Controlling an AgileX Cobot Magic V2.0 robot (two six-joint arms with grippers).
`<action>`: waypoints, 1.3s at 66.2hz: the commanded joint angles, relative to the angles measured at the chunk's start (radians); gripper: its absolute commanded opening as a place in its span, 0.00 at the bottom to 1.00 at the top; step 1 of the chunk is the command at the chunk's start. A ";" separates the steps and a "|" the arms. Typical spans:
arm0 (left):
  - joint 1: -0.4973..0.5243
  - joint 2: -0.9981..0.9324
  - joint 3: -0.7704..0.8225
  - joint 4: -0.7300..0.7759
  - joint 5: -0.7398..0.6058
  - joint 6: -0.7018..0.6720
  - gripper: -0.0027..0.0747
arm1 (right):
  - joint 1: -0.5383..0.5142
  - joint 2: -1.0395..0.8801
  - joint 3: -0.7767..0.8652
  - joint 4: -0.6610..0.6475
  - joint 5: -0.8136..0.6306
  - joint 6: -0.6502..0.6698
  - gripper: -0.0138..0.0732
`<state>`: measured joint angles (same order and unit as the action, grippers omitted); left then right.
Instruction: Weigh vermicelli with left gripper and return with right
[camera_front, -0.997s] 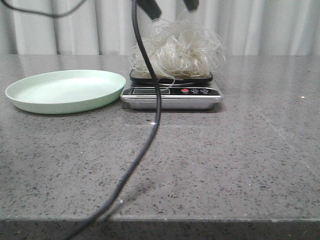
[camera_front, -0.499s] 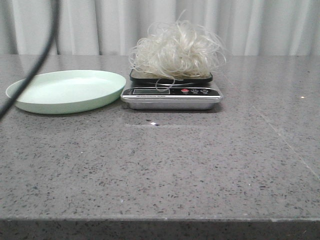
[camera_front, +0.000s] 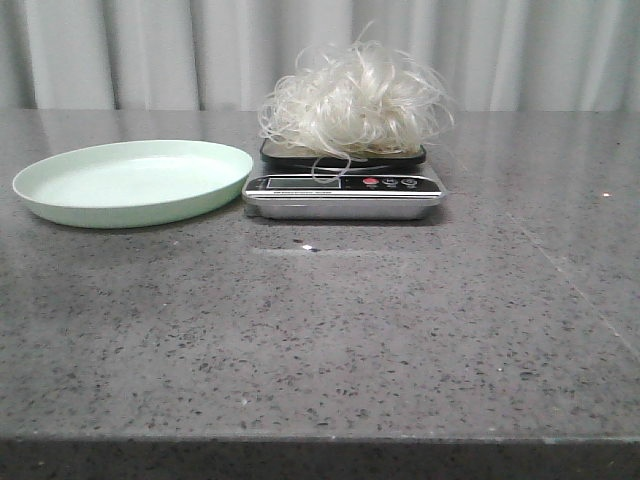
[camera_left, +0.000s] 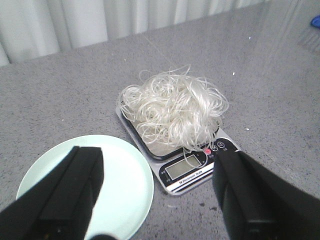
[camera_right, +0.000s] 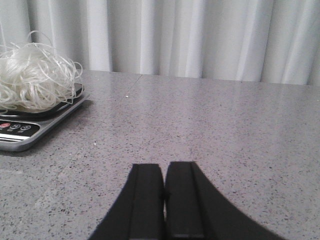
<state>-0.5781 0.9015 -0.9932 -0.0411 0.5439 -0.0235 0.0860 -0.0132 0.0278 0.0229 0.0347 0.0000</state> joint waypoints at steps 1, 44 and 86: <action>0.002 -0.153 0.129 -0.004 -0.197 0.000 0.71 | -0.001 -0.015 -0.007 0.002 -0.075 -0.006 0.36; 0.002 -0.656 0.593 0.041 -0.282 0.000 0.25 | -0.002 -0.014 -0.007 0.002 -0.075 -0.006 0.36; 0.002 -0.656 0.595 0.032 -0.333 0.000 0.21 | 0.000 -0.011 -0.066 0.026 -0.288 -0.006 0.36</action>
<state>-0.5781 0.2369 -0.3714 0.0000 0.3006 -0.0235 0.0860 -0.0132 0.0254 0.0392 -0.1089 0.0000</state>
